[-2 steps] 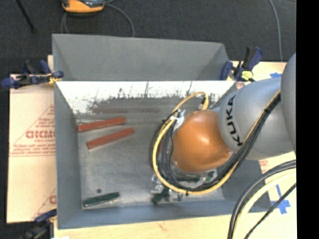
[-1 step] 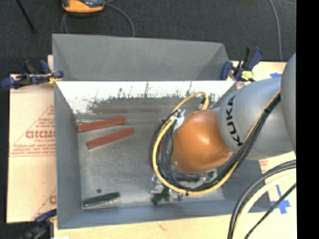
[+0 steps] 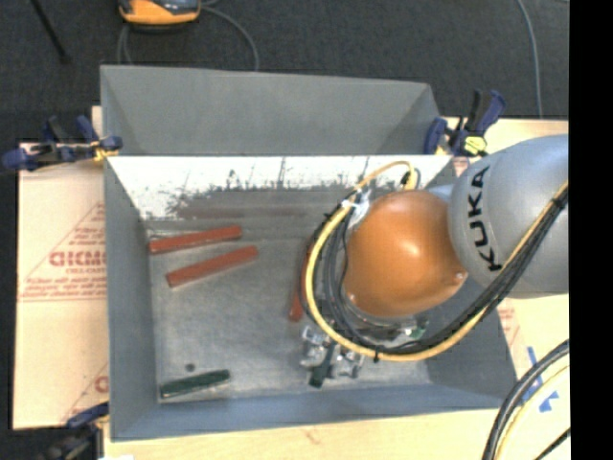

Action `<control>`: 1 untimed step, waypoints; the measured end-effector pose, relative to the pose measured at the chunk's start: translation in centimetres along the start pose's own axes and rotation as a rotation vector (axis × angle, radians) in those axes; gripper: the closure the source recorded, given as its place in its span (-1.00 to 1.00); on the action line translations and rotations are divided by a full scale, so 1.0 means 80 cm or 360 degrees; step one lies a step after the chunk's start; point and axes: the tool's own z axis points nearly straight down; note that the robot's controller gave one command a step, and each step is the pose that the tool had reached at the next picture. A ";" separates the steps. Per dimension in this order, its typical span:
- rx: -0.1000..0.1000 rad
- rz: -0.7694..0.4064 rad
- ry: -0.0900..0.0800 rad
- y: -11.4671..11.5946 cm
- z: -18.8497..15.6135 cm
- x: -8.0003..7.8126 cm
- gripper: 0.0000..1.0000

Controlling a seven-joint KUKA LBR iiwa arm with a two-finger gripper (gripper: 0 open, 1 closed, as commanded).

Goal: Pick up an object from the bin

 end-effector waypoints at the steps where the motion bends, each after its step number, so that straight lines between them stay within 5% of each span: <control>1: 0.0008 -0.0174 -0.0005 -0.053 -0.153 0.030 1.00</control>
Offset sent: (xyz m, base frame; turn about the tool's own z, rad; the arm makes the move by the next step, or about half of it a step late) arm 0.0000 0.0000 0.0000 0.0000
